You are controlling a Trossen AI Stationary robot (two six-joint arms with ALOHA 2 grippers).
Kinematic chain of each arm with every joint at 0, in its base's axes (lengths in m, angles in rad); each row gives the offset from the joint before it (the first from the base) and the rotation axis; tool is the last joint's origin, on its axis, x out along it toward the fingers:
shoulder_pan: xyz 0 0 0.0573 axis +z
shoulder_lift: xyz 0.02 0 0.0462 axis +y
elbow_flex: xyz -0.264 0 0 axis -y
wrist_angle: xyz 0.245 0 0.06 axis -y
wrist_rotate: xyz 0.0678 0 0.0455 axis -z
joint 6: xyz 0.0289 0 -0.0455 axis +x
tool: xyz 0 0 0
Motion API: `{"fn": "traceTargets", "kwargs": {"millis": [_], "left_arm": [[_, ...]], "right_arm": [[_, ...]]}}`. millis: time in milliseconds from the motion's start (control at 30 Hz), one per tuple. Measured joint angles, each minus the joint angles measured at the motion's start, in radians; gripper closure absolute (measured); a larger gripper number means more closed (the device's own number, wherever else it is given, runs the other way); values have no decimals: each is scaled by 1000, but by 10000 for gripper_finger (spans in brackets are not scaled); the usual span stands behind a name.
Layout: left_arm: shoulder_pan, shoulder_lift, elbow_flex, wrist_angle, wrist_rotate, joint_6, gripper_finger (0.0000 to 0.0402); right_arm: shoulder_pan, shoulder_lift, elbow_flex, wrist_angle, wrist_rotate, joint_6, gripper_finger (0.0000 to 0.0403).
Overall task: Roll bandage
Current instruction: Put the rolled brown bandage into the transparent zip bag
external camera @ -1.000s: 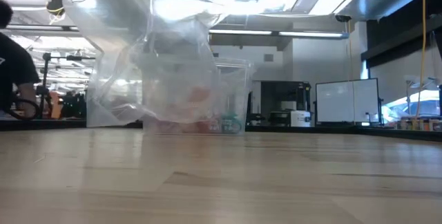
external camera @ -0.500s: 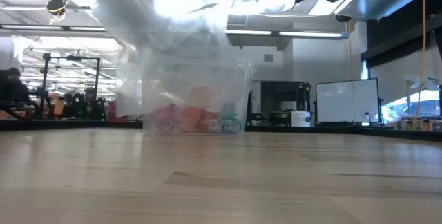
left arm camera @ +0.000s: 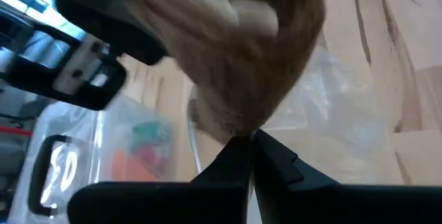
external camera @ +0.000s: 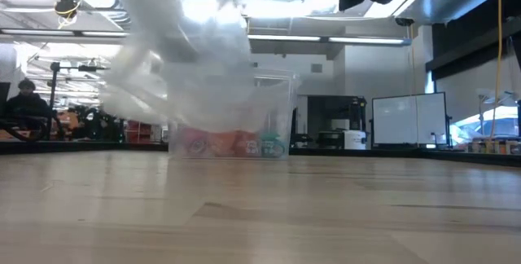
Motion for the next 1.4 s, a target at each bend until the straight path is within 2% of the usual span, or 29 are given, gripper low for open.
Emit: {"fn": "traceTargets", "kwargs": {"millis": [200, 367, 533, 700, 1000, 1100, 1233, 1400], "left_arm": [[-29, 0, 0, -6, -70, 2, 401], [-41, 0, 0, -8, -109, 3, 401], [-41, 0, 0, -11, -94, -17, 401], [-40, 0, 0, -13, -9, -80, 401], [28, 8, 1, 3, 36, -125, 401], [54, 9, 1, 9, 37, -129, 401], [82, 9, 1, 42, 80, -114, 401], [91, 9, 2, 34, 113, -138, 401]], "right_arm": [[0, 0, -2, -165, 14, 0, 354], [1, -2, -2, -284, 114, 57, 354], [2, -39, -2, -384, 262, 67, 354], [3, -90, -2, -466, 404, 61, 354], [30, -51, -2, -538, 413, 28, 354], [41, -52, -2, -572, 459, -3, 354], [41, -52, -3, -560, 471, 12, 318], [40, -67, -3, -568, 471, -20, 220]]}}
